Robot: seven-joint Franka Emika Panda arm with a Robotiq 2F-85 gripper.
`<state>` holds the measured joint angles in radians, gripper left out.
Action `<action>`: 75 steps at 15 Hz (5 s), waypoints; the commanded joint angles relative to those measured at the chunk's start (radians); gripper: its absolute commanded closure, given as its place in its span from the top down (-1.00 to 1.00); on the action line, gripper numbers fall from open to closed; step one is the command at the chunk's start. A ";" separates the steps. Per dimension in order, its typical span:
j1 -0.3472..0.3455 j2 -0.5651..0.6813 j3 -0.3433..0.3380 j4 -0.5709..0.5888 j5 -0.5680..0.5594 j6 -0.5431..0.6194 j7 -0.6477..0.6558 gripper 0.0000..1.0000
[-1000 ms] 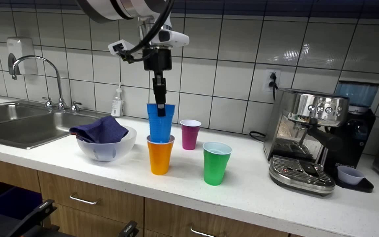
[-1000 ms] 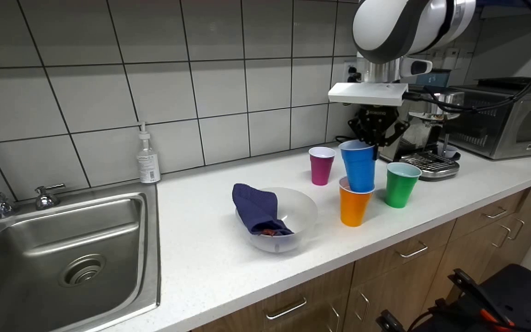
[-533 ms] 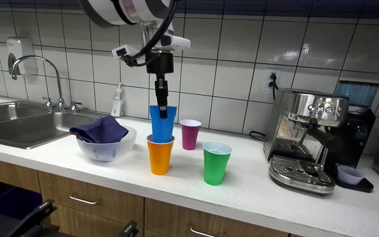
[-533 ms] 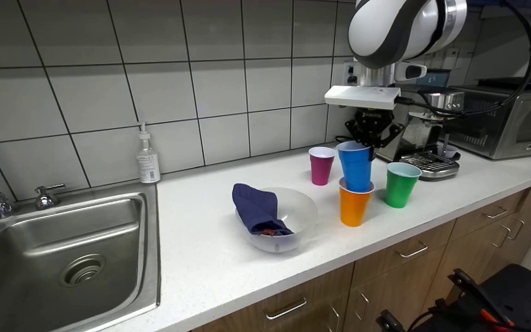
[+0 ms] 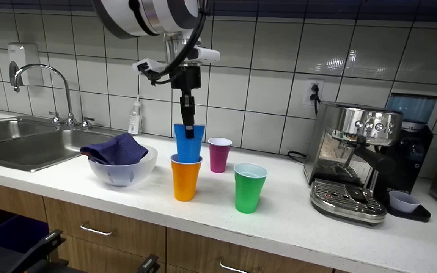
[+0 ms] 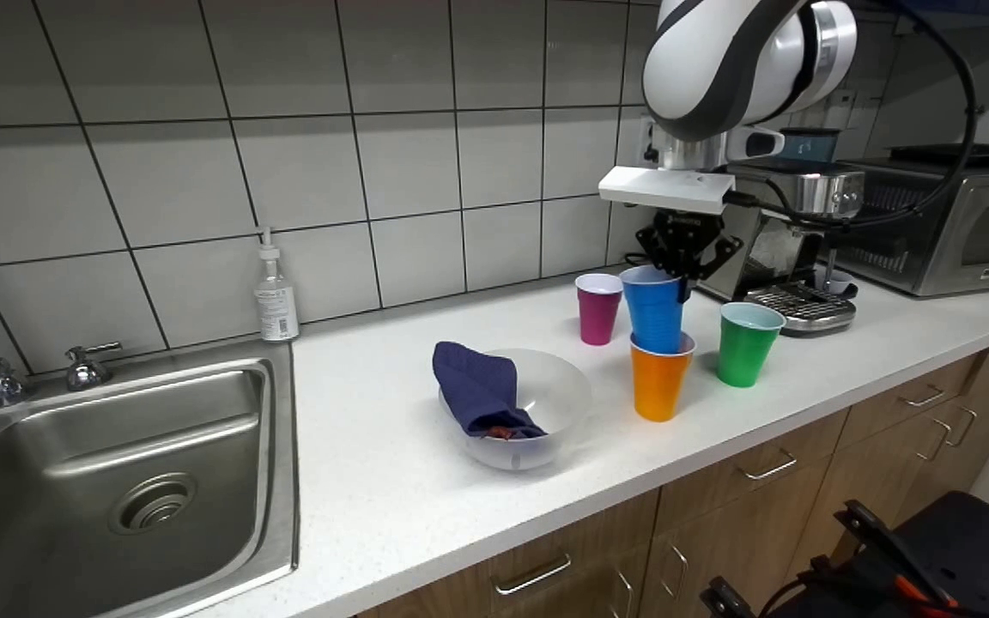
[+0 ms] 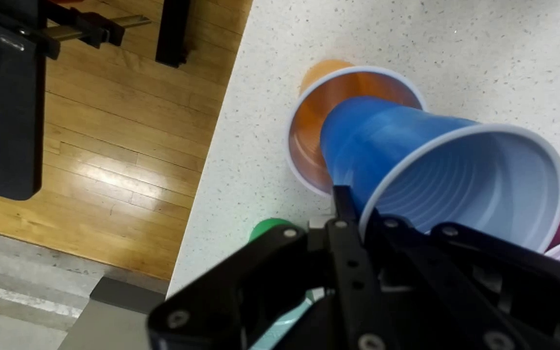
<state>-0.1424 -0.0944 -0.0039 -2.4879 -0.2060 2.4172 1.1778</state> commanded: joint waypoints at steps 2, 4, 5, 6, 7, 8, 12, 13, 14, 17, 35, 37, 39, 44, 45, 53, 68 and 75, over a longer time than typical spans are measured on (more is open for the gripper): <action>0.014 0.016 -0.010 0.008 -0.007 0.037 0.034 -0.98; 0.016 0.014 -0.011 0.000 -0.002 0.045 0.034 -0.98; 0.018 0.013 -0.012 -0.003 -0.001 0.047 0.035 -0.98; 0.020 0.011 -0.012 -0.007 0.002 0.050 0.036 -0.98; 0.022 0.009 -0.013 -0.012 0.004 0.051 0.038 -0.98; 0.024 0.005 -0.013 -0.018 0.006 0.051 0.042 -0.98; 0.027 -0.014 -0.013 -0.043 0.012 0.052 0.056 -0.98; 0.027 -0.018 -0.013 -0.051 0.013 0.054 0.060 -0.98; 0.026 -0.021 -0.014 -0.057 0.012 0.054 0.064 -0.98; 0.025 -0.031 -0.015 -0.074 0.016 0.057 0.071 -0.98; 0.022 -0.051 -0.012 -0.089 0.024 0.038 0.084 0.97; 0.022 -0.044 -0.012 -0.078 0.023 0.034 0.073 1.00; 0.020 -0.034 -0.013 -0.064 0.017 0.031 0.071 1.00; 0.016 0.011 -0.022 -0.003 0.015 0.035 0.052 1.00; 0.014 0.024 -0.025 0.014 0.012 0.034 0.047 1.00; 0.011 0.142 -0.085 0.154 0.006 0.039 -0.006 1.00; 0.047 0.414 -0.130 0.445 0.072 0.033 -0.113 1.00; 0.064 0.522 -0.137 0.559 0.121 0.024 -0.153 1.00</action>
<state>-0.0951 0.3769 -0.1212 -2.0005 -0.1209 2.4643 1.0719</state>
